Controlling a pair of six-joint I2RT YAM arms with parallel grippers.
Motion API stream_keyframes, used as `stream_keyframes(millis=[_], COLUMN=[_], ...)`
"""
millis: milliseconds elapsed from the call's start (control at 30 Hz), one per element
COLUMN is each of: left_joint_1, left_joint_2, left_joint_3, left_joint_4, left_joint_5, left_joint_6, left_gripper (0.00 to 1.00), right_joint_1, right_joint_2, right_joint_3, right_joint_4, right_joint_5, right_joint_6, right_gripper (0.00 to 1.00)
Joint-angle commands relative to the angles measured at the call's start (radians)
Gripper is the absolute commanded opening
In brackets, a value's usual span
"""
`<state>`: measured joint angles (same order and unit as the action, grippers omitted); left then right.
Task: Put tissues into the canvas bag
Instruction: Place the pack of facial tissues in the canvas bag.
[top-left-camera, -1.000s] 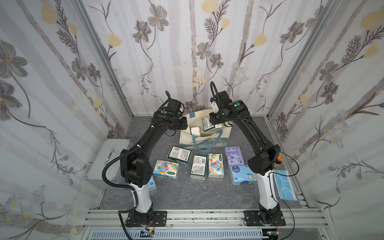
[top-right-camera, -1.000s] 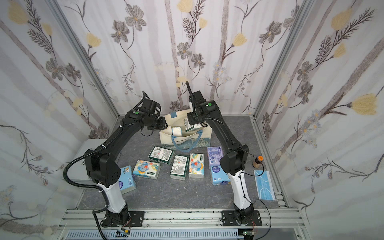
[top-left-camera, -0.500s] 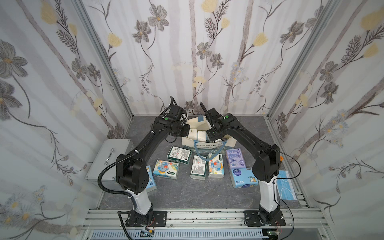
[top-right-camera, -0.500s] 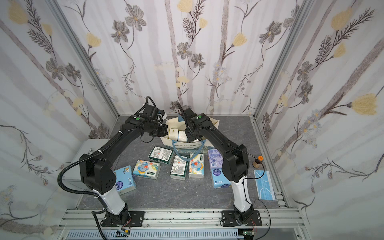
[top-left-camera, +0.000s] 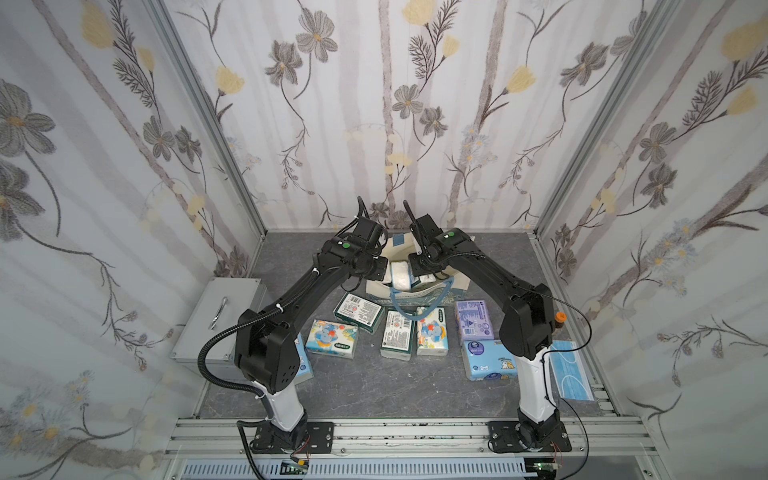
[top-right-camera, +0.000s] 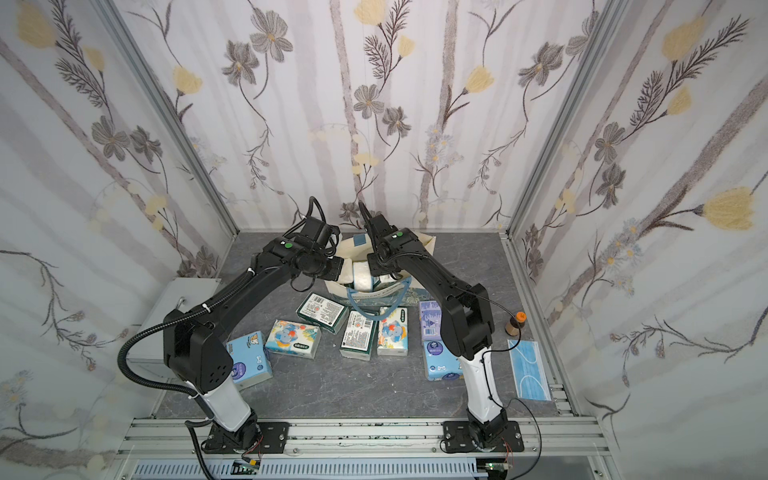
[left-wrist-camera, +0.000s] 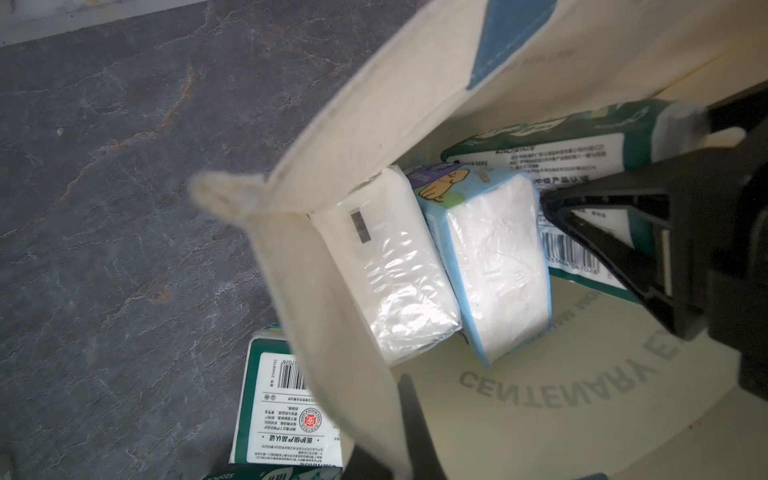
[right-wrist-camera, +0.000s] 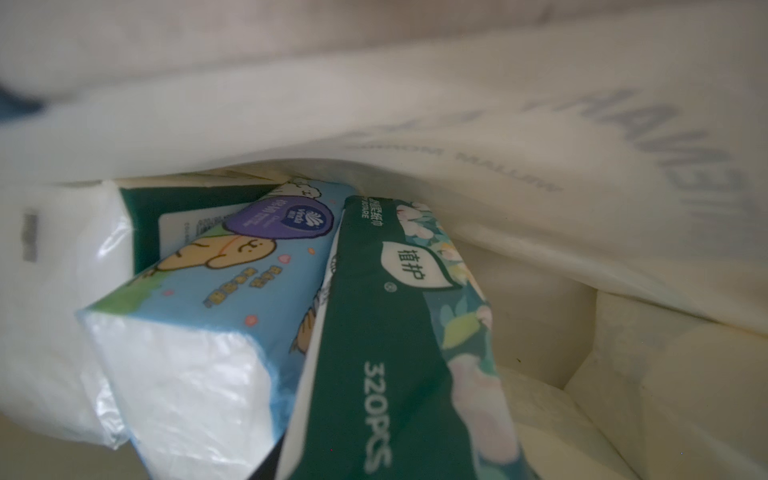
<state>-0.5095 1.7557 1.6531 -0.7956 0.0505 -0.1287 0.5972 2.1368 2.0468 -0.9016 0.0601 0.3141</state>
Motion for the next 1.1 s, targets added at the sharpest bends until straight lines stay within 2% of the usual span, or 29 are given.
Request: stream_keyframes(millis=[0,67,300,367,467,533,633,767,833,967,1067], left_joint_1=[0.022,0.046,0.107,0.119,0.129,0.132,0.140,0.143,0.148,0.139,0.057], left_joint_2=[0.024,0.044,0.066,0.066,0.057,0.047,0.015,-0.083,-0.148,-0.360,-0.524], left_joint_3=[0.018,0.037,0.057,0.053,0.036,0.025,0.011,-0.033,-0.074,-0.279,-0.443], left_joint_4=[0.024,0.008,0.019,0.030,0.054,0.070,0.090,0.102,0.098,0.176,0.275], left_joint_5=[-0.008,0.000,0.088,0.126,0.158,0.160,0.154,0.064,0.054,0.129,0.149], left_joint_6=[-0.047,-0.071,-0.110,-0.114,-0.124,-0.131,-0.138,-0.147,-0.183,-0.292,-0.365], left_gripper=[0.00,0.00,0.01,0.13,0.39,0.45,0.48,0.57,0.58,0.57,0.58], right_joint_1=[0.000,-0.010,-0.062,-0.075,-0.095,-0.110,-0.133,-0.146,-0.152,-0.207,-0.307], right_joint_2=[0.044,0.068,0.111,0.097,0.070,0.044,-0.027,-0.230,-0.354,-0.653,-0.862], right_joint_3=[0.083,0.125,0.272,0.278,0.277,0.275,0.252,0.072,-0.053,-0.436,-0.741], right_joint_4=[0.057,0.050,-0.003,0.000,0.000,-0.018,-0.061,-0.042,-0.014,0.109,0.215], right_joint_5=[-0.153,-0.175,-0.258,-0.280,-0.332,-0.352,-0.369,-0.340,-0.311,-0.290,-0.325], right_joint_6=[0.043,0.049,0.040,0.034,0.020,0.010,-0.008,-0.036,-0.037,0.051,0.185], right_gripper=[0.54,0.62,0.73,0.75,0.77,0.77,0.77,0.77,0.77,0.78,0.80])
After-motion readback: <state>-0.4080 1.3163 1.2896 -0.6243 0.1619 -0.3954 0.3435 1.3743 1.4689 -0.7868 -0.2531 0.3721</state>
